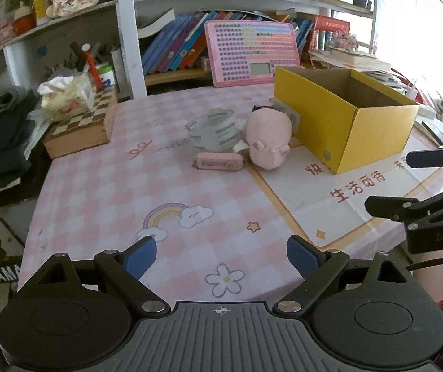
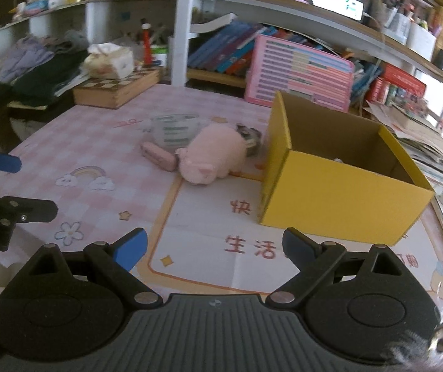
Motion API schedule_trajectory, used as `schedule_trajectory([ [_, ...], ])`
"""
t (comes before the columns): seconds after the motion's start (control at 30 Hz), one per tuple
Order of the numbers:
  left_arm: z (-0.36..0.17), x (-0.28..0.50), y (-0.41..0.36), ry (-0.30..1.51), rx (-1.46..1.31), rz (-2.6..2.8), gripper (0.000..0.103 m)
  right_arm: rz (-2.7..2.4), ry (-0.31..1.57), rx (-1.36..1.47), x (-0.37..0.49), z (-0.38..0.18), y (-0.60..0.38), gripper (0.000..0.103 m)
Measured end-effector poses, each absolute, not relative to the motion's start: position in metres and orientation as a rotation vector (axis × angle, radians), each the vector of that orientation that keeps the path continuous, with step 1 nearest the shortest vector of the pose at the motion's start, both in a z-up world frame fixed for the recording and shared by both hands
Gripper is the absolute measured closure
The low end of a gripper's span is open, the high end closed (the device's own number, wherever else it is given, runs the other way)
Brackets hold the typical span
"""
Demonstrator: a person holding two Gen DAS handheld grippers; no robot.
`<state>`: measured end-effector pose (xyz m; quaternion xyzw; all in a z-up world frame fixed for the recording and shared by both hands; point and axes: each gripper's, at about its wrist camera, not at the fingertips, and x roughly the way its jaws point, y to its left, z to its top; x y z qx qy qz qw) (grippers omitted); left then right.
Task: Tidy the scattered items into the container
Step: 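Withdraw both tools from the yellow box back toward the table items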
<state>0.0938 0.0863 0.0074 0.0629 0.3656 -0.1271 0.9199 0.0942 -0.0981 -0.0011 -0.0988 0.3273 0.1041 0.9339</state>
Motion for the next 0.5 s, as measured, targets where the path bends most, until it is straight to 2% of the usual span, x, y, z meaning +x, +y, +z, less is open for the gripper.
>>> schedule_trajectory([
  [0.5, 0.007, 0.097, 0.093, 0.746, 0.13, -0.276, 0.01, 0.278, 0.664, -0.269, 0.099, -0.001, -0.076, 0.009],
])
